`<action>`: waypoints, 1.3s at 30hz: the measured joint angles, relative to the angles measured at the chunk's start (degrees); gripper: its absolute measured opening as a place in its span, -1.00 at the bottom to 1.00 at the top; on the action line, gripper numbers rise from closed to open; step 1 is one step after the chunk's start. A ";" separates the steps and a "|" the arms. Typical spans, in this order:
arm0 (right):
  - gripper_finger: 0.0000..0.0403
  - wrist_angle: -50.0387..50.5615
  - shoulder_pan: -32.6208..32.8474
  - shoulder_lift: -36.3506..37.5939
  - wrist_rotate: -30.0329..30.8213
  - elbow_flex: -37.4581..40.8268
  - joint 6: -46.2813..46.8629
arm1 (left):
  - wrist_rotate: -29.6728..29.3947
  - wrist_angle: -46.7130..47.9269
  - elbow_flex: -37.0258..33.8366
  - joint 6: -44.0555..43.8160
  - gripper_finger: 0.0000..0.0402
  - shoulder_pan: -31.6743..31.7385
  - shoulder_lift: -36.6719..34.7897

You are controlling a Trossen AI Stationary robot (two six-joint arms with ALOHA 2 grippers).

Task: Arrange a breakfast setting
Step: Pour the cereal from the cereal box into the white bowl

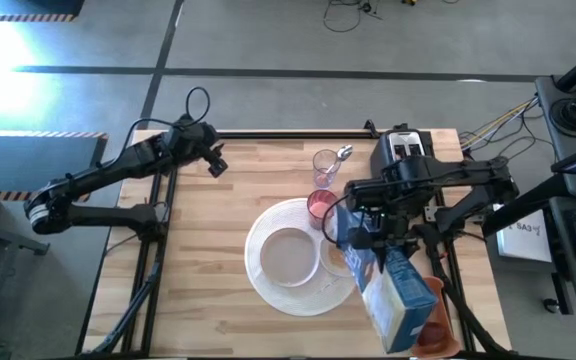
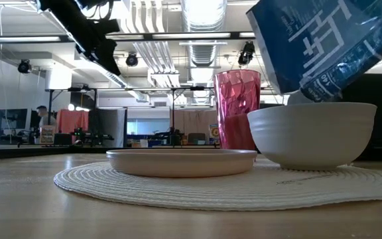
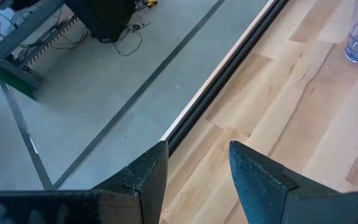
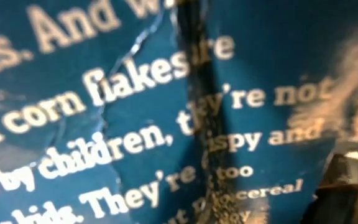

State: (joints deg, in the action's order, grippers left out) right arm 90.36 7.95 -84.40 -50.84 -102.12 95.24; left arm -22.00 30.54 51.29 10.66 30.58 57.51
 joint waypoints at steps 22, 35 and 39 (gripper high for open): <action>-0.25 -0.50 -0.36 0.27 1.06 0.14 -2.44 | 0.02 0.96 0.00 -0.17 -0.23 0.07 -0.19; -0.25 -0.71 -0.36 0.57 -1.88 0.87 -0.49 | 0.02 1.38 0.00 -0.42 -0.23 0.11 -0.27; -0.25 -0.15 0.11 1.33 -0.94 1.39 0.35 | 0.02 2.14 0.00 -0.40 -0.23 0.20 -0.28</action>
State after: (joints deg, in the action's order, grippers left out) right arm 90.22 8.06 -83.07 -51.78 -100.74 95.59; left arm -21.98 32.68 51.29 10.26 30.79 57.23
